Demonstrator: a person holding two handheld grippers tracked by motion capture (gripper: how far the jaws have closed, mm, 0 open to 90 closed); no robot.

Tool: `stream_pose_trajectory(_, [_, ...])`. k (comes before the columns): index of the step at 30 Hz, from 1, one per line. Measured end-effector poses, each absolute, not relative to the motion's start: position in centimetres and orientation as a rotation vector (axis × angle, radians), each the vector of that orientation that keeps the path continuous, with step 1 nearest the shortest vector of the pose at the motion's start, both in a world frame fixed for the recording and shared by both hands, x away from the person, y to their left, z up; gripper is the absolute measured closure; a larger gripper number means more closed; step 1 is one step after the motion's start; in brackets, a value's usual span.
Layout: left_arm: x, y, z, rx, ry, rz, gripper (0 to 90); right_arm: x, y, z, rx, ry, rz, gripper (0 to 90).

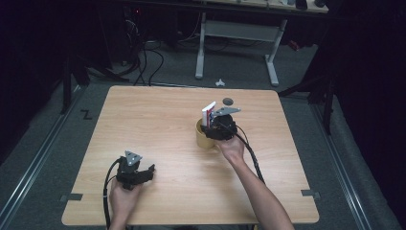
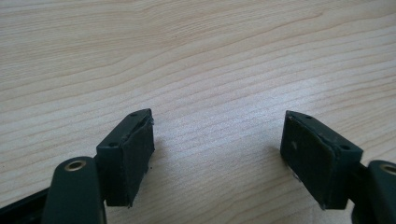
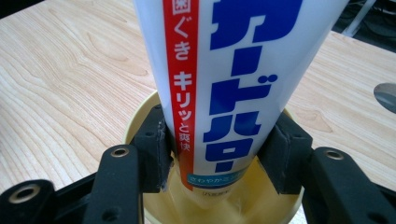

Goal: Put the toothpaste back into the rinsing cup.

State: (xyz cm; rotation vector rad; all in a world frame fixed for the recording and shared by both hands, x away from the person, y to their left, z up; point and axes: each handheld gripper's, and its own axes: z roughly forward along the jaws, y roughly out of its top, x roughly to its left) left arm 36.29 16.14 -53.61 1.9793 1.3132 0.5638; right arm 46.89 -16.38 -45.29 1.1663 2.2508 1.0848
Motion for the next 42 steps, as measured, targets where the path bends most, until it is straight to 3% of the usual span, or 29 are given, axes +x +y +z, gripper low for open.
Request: stream_pose_trajectory(42, [36.30,16.20,-53.61,1.975,1.314,0.559,26.2,47.02,-16.02,-45.99,1.169,2.277,1.006,45.7])
